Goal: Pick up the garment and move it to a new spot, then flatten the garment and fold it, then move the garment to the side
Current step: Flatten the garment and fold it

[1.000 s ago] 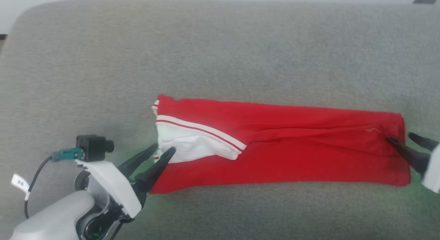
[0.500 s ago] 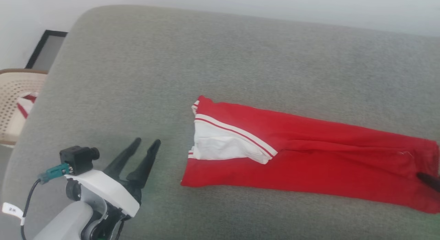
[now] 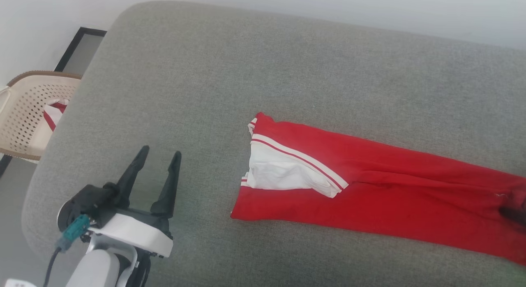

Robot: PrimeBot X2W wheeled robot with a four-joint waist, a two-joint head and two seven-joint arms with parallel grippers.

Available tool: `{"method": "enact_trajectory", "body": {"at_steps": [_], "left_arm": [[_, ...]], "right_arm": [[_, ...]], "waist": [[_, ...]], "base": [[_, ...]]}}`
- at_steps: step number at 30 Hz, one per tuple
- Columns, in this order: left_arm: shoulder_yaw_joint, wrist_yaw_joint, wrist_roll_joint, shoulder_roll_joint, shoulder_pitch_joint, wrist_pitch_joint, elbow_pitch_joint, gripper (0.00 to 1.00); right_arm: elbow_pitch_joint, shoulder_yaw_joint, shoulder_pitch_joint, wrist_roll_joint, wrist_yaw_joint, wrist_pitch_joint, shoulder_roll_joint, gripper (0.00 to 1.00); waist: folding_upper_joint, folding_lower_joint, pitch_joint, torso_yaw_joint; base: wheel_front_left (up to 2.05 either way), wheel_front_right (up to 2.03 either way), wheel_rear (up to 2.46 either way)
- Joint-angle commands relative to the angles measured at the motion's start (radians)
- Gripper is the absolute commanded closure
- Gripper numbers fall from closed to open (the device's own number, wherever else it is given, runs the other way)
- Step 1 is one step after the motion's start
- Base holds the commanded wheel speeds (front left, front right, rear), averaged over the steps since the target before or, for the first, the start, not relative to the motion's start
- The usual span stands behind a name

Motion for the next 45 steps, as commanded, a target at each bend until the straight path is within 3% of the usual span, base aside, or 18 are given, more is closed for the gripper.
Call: {"method": "enact_trajectory", "body": {"at_steps": [1,2,3,4,5,10,17,27,33,39,45], "left_arm": [[0.024,-0.005,0.030,-0.018,0.019,-0.004,-0.010,0.00],[0.050,-0.008,0.060,-0.033,0.024,-0.004,-0.020,0.00],[0.069,-0.011,0.085,-0.044,0.033,-0.004,-0.023,0.00],[0.083,-0.013,0.099,-0.059,0.041,-0.004,-0.023,0.00],[0.095,-0.015,0.118,-0.069,0.048,-0.004,-0.020,0.00],[0.164,-0.022,0.163,-0.103,0.072,-0.004,-0.022,0.00],[0.229,-0.023,0.169,-0.107,0.101,-0.004,-0.087,0.00],[0.261,-0.023,0.162,-0.113,0.143,-0.004,-0.121,0.00],[0.255,-0.023,0.164,-0.125,0.155,-0.004,-0.121,0.00],[0.237,-0.023,0.163,-0.139,0.170,-0.004,-0.116,0.00],[0.217,-0.023,0.155,-0.151,0.173,-0.004,-0.110,0.00]], "right_arm": [[0.021,0.030,0.009,-0.012,0.001,0.026,0.063,0.00],[0.022,0.031,0.008,-0.024,0.003,0.040,0.075,0.00],[0.021,0.028,0.005,-0.035,0.003,0.050,0.087,0.22],[0.017,0.024,0.002,-0.046,0.003,0.056,0.095,0.80],[0.014,0.017,-0.001,-0.049,0.003,0.064,0.105,1.00],[-0.031,-0.074,-0.036,-0.089,0.000,0.045,0.101,1.00],[-0.072,-0.228,-0.091,-0.137,0.000,-0.007,0.053,1.00],[-0.063,-0.432,-0.074,-0.226,0.000,-0.055,-0.040,1.00],[-0.204,-0.321,-0.026,-0.172,0.000,0.015,-0.017,1.00],[-0.448,-0.128,0.009,-0.102,0.000,0.091,0.039,1.00],[-0.573,0.046,-0.023,-0.083,0.000,0.147,0.091,1.00]], "waist": [[-0.0001,0.0000,0.004,0.003],[-0.0001,0.0000,0.006,0.005],[-0.0001,0.0000,0.008,0.006],[-0.0001,0.0000,0.010,0.005],[-0.0001,0.0000,0.013,0.004],[-0.0001,0.0000,0.032,-0.033],[-0.0001,0.0000,0.084,-0.114],[-0.0001,0.0000,0.084,-0.177],[-0.0001,0.0000,0.052,-0.181],[-0.0001,0.0000,0.027,-0.155],[-0.0001,0.0000,0.022,-0.118]], "base": [[0.00,0.00,0.00],[0.00,0.00,0.00],[0.00,0.00,0.00],[0.00,0.00,0.00],[0.00,0.00,0.00],[0.00,0.00,0.00],[0.00,0.00,0.00],[0.00,0.00,0.00],[0.00,0.00,0.00],[0.00,0.00,0.00],[0.00,0.00,0.00]]}}
